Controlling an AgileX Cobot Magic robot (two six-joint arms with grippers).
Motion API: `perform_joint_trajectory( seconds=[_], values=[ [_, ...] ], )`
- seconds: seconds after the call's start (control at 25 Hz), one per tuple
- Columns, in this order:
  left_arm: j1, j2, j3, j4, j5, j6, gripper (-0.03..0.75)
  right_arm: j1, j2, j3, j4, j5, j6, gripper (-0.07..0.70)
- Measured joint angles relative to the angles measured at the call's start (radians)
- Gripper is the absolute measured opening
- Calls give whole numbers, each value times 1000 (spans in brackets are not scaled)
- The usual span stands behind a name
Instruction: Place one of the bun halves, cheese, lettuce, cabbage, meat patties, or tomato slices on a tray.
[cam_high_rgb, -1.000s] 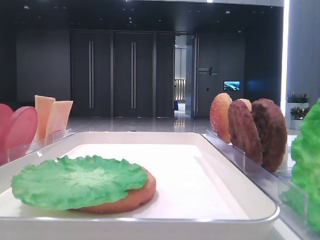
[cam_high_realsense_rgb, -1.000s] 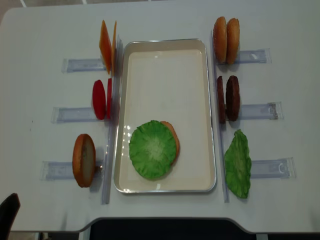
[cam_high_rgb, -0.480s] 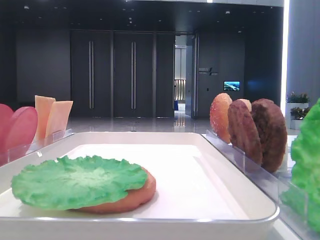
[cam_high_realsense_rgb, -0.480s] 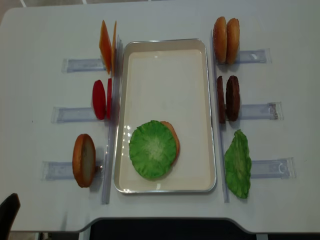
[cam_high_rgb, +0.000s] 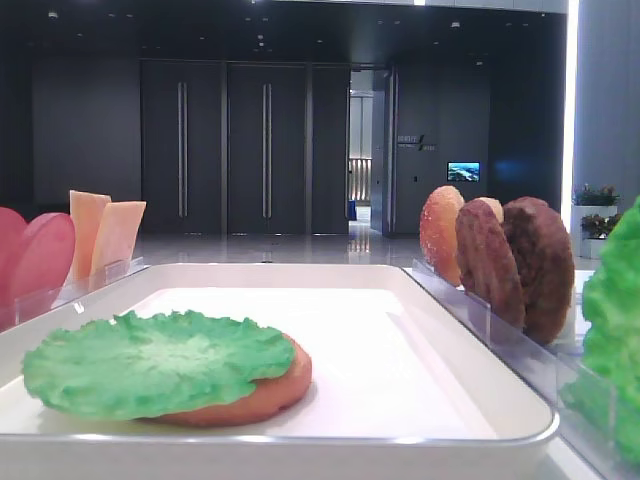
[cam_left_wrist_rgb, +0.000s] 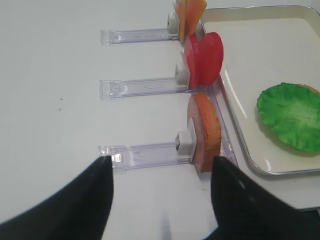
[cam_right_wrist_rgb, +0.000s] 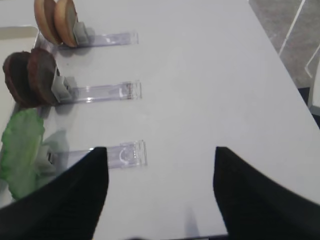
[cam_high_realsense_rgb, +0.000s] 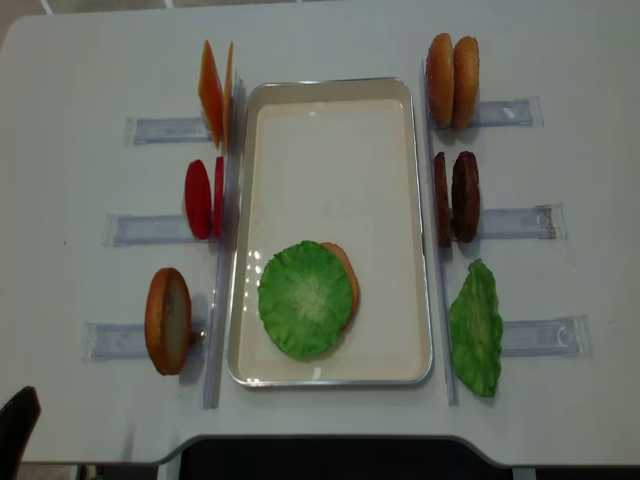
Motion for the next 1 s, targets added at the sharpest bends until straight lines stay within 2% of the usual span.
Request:
perform_joint_trajectory(
  seconds=[0.32,0.48,0.6,0.76,1.0],
  values=[
    [0,0,0,0,0,0,471,0,0,27,0,-2,-42,437],
    [0,0,0,0,0,0,471,0,0,29,0,-26,-49,437],
    [0,0,0,0,0,0,471,0,0,58,0,-69,-50,437],
    [0,0,0,0,0,0,471,1,0,65,0,-80,-52,436],
    [0,0,0,0,0,0,471,55,0,65,0,-87,-52,417]
  ],
)
